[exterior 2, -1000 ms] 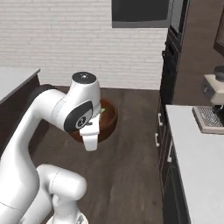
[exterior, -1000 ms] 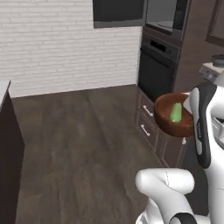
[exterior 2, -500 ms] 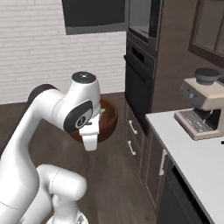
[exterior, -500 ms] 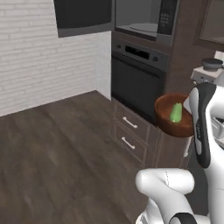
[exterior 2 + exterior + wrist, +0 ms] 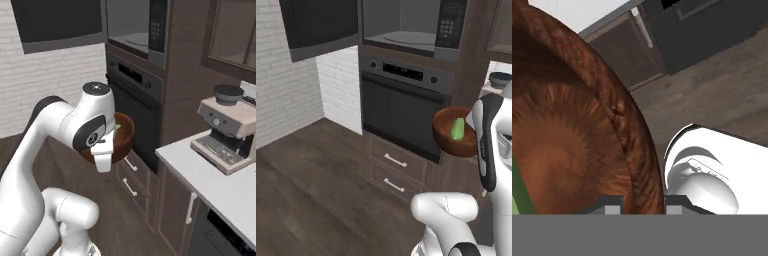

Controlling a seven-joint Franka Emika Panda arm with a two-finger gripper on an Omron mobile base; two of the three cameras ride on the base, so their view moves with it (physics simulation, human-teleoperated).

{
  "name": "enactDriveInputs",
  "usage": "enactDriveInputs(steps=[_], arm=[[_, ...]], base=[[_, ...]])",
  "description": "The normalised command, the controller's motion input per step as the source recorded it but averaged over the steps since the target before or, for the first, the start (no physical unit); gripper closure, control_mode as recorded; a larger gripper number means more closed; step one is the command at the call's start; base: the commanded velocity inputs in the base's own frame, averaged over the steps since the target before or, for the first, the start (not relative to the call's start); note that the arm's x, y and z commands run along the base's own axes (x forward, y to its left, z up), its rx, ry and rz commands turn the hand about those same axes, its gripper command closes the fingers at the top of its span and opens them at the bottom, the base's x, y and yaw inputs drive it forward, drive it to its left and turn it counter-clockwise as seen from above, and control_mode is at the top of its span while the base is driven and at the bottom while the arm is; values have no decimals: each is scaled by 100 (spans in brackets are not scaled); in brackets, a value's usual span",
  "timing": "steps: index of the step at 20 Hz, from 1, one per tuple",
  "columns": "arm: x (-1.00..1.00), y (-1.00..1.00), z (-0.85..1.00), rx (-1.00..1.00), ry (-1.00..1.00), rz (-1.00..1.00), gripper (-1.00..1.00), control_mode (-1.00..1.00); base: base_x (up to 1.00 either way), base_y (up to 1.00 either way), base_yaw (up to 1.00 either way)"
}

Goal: Pick the corn from the sink and place it in the bowl. Then pick the bowl and place it in the microwave. Then close the microwave door and press the start button.

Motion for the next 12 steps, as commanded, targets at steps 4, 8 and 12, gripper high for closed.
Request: enactDriveInputs(steps=[4, 8, 12], arm=[[0, 0, 0, 0, 0, 0, 100, 100], [0, 0, 0, 0, 0, 0, 100, 100], [0, 0, 0, 0, 0, 0, 100, 100]], base=[[39, 88, -44], [26, 88, -42], [27, 86, -43]])
